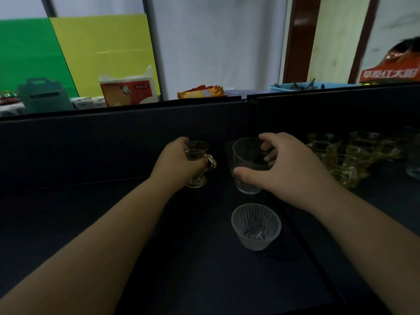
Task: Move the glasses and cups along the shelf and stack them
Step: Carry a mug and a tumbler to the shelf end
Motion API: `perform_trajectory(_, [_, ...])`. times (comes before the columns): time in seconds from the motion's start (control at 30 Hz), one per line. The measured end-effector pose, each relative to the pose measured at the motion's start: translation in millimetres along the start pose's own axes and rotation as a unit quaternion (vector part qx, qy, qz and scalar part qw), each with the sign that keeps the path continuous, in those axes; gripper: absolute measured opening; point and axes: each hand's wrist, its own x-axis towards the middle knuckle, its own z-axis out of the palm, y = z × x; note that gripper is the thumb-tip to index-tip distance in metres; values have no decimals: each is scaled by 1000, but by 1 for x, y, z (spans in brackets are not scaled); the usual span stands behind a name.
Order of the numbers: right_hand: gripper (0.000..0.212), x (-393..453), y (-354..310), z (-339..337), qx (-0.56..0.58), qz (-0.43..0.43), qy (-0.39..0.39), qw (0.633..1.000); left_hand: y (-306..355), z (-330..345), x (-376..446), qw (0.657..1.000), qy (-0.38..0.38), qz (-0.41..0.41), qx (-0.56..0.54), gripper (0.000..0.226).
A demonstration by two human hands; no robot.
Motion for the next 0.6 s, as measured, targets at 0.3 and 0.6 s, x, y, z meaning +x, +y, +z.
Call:
perform_trajectory(0.3, [98,-28,-5,-32,23,37,88,995,33,-48,-44,991,33,116,-56,79])
perform_trajectory(0.6, [98,-89,29,-95,-6,102,142,985,111,-26,-89,966,-15,211,-146,74])
